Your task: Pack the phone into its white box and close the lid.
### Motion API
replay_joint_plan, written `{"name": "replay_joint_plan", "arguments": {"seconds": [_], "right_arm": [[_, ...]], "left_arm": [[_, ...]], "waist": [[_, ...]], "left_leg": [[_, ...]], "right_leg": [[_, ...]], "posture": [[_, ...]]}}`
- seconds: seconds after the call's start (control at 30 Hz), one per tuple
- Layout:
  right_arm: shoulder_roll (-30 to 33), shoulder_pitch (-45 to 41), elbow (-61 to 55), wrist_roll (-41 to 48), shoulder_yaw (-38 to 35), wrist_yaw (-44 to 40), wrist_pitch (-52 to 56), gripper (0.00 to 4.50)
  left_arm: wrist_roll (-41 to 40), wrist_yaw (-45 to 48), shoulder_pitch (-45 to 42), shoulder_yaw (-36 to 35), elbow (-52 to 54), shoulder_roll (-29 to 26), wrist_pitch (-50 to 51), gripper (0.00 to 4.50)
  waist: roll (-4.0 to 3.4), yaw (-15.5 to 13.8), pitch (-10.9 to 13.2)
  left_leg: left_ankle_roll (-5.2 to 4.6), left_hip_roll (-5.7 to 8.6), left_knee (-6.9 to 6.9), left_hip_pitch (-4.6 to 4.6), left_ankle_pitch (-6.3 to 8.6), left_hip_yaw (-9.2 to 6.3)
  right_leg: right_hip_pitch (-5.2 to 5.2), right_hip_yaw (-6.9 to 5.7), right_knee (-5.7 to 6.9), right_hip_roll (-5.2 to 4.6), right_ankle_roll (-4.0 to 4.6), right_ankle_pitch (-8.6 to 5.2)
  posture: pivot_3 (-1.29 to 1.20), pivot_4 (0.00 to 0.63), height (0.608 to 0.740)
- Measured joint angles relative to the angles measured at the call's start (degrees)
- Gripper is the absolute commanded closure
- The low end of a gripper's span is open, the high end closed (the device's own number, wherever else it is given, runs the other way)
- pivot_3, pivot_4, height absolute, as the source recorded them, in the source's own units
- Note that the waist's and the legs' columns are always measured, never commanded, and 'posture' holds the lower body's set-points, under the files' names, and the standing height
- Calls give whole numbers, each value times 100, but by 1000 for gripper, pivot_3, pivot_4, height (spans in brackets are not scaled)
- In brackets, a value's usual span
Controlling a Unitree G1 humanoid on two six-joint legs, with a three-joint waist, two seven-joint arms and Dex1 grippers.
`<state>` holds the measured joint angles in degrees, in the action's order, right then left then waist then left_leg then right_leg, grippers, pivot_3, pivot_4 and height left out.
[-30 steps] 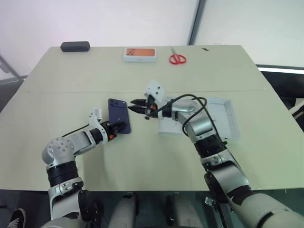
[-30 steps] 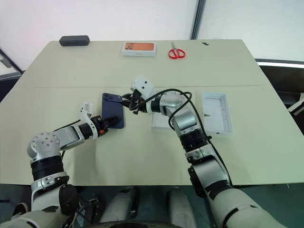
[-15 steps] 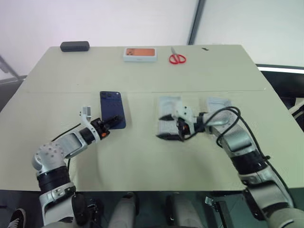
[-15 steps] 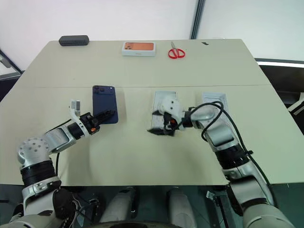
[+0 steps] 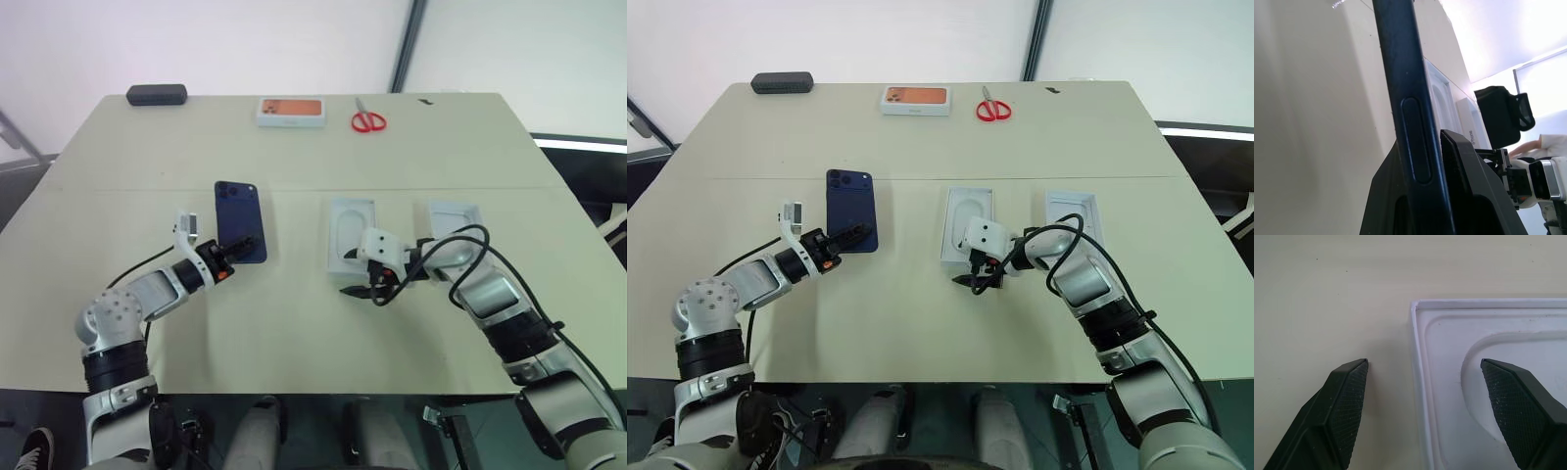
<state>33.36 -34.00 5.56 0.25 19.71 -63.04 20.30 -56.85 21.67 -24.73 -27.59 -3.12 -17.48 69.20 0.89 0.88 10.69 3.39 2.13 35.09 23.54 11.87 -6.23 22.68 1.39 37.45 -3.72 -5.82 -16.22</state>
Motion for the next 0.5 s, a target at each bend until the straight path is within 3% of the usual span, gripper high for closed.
{"name": "replay_joint_plan", "arguments": {"seconds": [0.07, 0.37, 0.5], "right_arm": [[0, 0, 33, -8, 0, -2, -29, 2485], [-120, 76, -52, -96, -9, 154, -38, 2485], [-503, 336, -494, -56, 81, 260, 291, 2485]], "left_arm": [[0, 0, 7, 10, 0, 0, -5, 3798], [-54, -34, 35, 32, 2, -1, -4, 3798], [-135, -66, 8, 30, 1, -13, 7, 3798]], "waist": [[0, -2, 0], [0, 17, 0], [1, 38, -1]], "left_leg": [[0, 0, 1, 0, 0, 0], [0, -2, 0, -1, 0, -1], [0, -6, -1, -2, 0, -3]], "right_leg": [[-1, 0, 0, 0, 0, 0], [-1, 0, 0, 2, 0, 0], [1, 0, 1, 7, 0, 0]], "posture": [[0, 150, 740], [0, 150, 740], [0, 150, 740]]}}
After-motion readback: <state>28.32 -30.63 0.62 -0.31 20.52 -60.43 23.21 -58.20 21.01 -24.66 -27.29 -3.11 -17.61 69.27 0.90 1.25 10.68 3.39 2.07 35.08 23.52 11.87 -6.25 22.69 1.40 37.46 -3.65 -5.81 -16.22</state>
